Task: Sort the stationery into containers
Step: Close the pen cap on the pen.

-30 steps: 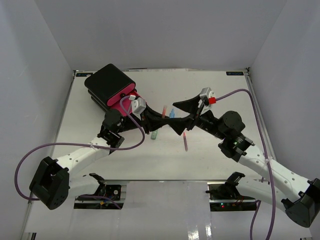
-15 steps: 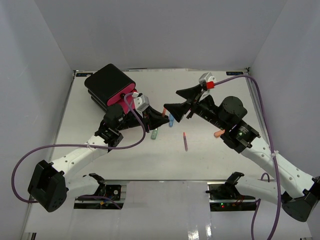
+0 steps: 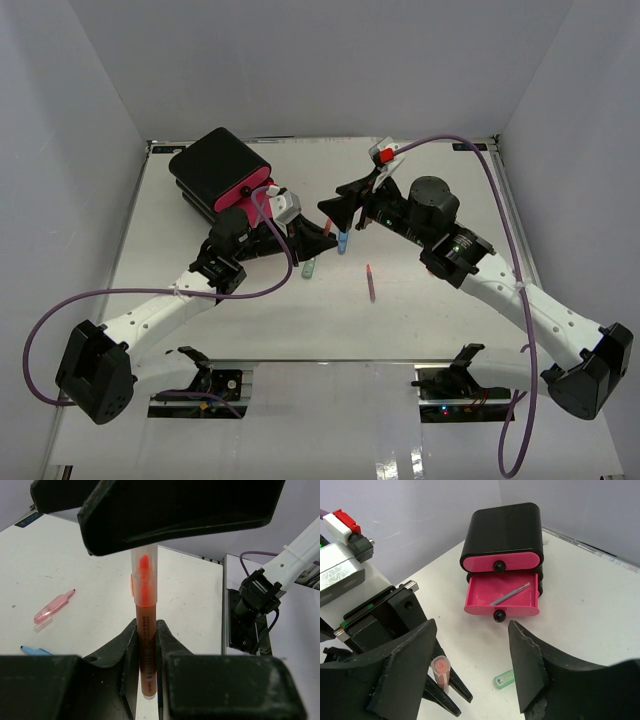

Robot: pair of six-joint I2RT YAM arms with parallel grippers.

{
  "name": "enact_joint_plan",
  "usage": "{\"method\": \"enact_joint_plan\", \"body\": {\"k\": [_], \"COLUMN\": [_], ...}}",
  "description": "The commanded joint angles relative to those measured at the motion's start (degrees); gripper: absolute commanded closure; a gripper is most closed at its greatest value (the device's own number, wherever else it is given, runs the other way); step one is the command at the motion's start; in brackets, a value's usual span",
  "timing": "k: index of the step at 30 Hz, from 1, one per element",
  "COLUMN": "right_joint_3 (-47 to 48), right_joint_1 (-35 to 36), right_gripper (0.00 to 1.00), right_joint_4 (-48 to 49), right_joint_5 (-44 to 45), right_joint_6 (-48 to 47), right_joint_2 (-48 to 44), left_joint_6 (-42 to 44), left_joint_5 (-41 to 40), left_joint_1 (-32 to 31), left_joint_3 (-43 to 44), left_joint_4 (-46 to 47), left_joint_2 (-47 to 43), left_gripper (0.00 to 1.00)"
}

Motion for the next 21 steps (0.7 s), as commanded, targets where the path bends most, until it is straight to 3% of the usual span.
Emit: {"method": "enact_joint_plan", "body": {"k": [1,14,21], "right_joint_3": [2.26,1.82,1.82], "right_joint_1": [0.62,2.47,3.00], "right_gripper": [0.35,0.58,0.80], "right_joint_4": [1.86,2.12,0.89], "right_joint_5": [-1.03,-0.86,0.55], "right_joint_6": [1.20,1.64,0.93], "right_joint_2": [0.49,1.46,1.72], "left_joint_6": [0.11,-0.60,-0.95], "left_joint_5": [-0.83,-1.27,-1.09], "left_joint_1": [-0.25,-0.25,-0.25], "left_joint_3": [2.21,2.21,2.30], "left_joint_4": [-0.49,-0.40,-0.40], "left_joint_2": [-1.66,-1.31,-1.57], "left_gripper": [1.00,1.00,1.00]}}
